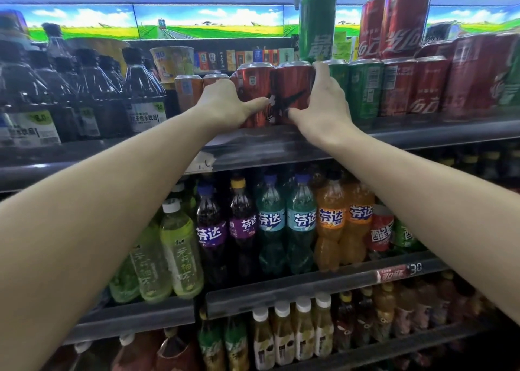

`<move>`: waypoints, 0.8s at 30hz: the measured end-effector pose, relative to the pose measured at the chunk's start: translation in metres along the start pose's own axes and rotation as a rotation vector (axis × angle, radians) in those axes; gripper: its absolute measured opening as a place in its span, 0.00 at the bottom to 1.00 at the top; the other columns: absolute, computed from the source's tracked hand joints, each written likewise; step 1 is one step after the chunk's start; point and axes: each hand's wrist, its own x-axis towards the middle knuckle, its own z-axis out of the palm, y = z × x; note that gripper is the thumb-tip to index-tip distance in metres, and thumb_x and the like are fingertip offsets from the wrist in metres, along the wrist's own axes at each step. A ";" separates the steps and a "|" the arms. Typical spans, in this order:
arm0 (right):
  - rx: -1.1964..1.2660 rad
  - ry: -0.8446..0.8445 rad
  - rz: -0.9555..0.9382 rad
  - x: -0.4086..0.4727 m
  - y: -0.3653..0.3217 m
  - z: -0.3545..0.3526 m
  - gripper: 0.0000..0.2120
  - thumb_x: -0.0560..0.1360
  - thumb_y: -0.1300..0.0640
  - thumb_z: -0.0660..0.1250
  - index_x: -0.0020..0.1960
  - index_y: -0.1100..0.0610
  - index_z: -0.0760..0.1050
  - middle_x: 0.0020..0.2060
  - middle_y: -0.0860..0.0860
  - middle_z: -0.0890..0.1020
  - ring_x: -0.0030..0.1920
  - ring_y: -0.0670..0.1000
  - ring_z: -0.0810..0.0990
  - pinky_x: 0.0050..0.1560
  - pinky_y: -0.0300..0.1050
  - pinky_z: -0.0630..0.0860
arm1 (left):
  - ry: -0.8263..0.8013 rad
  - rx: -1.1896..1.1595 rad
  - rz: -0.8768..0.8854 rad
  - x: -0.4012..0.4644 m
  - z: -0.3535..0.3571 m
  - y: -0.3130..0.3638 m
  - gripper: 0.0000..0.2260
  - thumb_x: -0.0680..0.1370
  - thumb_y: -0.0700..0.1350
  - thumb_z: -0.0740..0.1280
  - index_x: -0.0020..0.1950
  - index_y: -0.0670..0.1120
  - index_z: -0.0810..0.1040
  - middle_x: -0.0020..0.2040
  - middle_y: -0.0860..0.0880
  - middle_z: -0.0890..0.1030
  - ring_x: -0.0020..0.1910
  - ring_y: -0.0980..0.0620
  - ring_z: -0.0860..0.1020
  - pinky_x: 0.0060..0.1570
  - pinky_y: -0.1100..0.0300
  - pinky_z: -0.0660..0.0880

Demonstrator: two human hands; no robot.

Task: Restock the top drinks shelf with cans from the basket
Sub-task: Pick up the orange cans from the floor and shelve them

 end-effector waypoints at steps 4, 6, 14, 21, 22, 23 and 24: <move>0.015 -0.015 -0.007 -0.001 0.001 0.000 0.35 0.74 0.60 0.74 0.76 0.55 0.60 0.59 0.55 0.76 0.54 0.56 0.78 0.57 0.56 0.79 | 0.016 0.015 -0.013 -0.002 0.002 0.002 0.22 0.80 0.62 0.69 0.44 0.43 0.72 0.36 0.46 0.72 0.34 0.48 0.70 0.32 0.56 0.67; 0.031 -0.033 0.002 -0.002 0.000 -0.004 0.35 0.75 0.61 0.72 0.76 0.55 0.59 0.57 0.56 0.77 0.53 0.56 0.78 0.55 0.54 0.80 | 0.027 0.012 -0.020 -0.004 0.001 0.003 0.22 0.79 0.62 0.70 0.46 0.43 0.73 0.37 0.46 0.73 0.32 0.49 0.70 0.32 0.58 0.67; 0.101 0.146 -0.138 -0.043 0.001 -0.023 0.20 0.77 0.61 0.67 0.67 0.57 0.68 0.52 0.52 0.76 0.48 0.51 0.77 0.48 0.44 0.77 | 0.318 0.186 0.162 -0.057 0.010 0.002 0.25 0.81 0.56 0.69 0.68 0.40 0.69 0.64 0.42 0.75 0.57 0.44 0.75 0.53 0.52 0.72; 0.282 0.032 -0.149 -0.147 0.035 0.012 0.10 0.74 0.63 0.67 0.55 0.60 0.71 0.41 0.53 0.78 0.41 0.49 0.77 0.44 0.41 0.75 | 0.347 0.131 0.293 -0.172 0.080 -0.053 0.09 0.78 0.45 0.67 0.53 0.42 0.73 0.48 0.51 0.73 0.39 0.55 0.70 0.42 0.56 0.72; 0.303 -0.032 -0.113 -0.168 0.043 0.023 0.10 0.75 0.63 0.67 0.55 0.59 0.72 0.42 0.53 0.78 0.41 0.49 0.77 0.44 0.41 0.76 | 0.275 0.150 0.253 -0.192 0.096 -0.067 0.08 0.78 0.45 0.67 0.53 0.43 0.73 0.47 0.51 0.72 0.40 0.53 0.70 0.42 0.52 0.73; 0.326 -0.104 -0.068 -0.191 0.053 0.035 0.09 0.75 0.62 0.67 0.55 0.59 0.72 0.42 0.53 0.78 0.41 0.49 0.77 0.44 0.42 0.76 | 0.199 0.169 0.203 -0.213 0.113 -0.082 0.07 0.79 0.45 0.67 0.53 0.44 0.72 0.47 0.51 0.72 0.40 0.52 0.70 0.42 0.49 0.74; 0.349 -0.178 -0.016 -0.215 0.063 0.048 0.08 0.76 0.62 0.67 0.54 0.58 0.72 0.42 0.52 0.78 0.41 0.49 0.77 0.44 0.42 0.75 | 0.128 0.182 0.150 -0.235 0.129 -0.097 0.07 0.79 0.45 0.67 0.53 0.45 0.72 0.47 0.51 0.72 0.41 0.51 0.71 0.42 0.47 0.74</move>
